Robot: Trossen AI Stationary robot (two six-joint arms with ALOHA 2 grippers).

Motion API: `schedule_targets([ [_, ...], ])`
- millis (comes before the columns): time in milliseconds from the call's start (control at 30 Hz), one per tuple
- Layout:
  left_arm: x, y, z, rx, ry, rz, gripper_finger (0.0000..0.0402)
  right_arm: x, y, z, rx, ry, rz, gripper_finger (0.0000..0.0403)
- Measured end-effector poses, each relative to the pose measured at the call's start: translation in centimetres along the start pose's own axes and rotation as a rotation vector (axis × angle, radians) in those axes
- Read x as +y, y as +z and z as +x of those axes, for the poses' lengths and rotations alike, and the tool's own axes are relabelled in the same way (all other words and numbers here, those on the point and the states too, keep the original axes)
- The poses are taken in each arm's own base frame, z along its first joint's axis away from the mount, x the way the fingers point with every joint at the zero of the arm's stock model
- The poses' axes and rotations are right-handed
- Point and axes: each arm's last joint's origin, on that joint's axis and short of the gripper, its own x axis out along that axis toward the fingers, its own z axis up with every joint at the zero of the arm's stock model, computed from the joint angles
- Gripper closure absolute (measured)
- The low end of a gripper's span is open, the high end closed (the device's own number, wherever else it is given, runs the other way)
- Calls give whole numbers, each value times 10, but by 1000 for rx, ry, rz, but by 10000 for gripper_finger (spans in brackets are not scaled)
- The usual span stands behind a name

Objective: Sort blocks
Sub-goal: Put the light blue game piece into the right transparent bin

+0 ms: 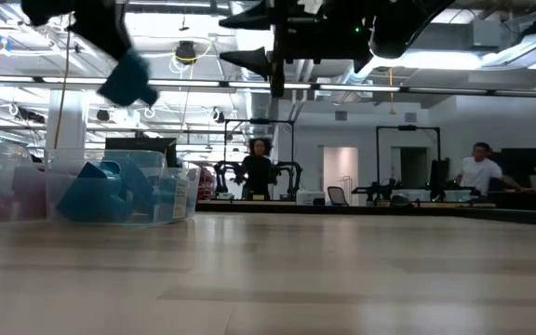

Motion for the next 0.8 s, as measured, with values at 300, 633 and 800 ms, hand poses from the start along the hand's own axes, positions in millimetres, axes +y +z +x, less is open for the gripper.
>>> schedule_targets([
  [300,4,-24,42,234,-25,-7,397,10,-8,3,30,20,-63,178],
  [633,25,-21,82,288,-45,42,392,12,-16,4,86,8,-63,179],
  [800,28,-19,87,286,-95,83,329,13,-26,5,175,7,-62,179],
])
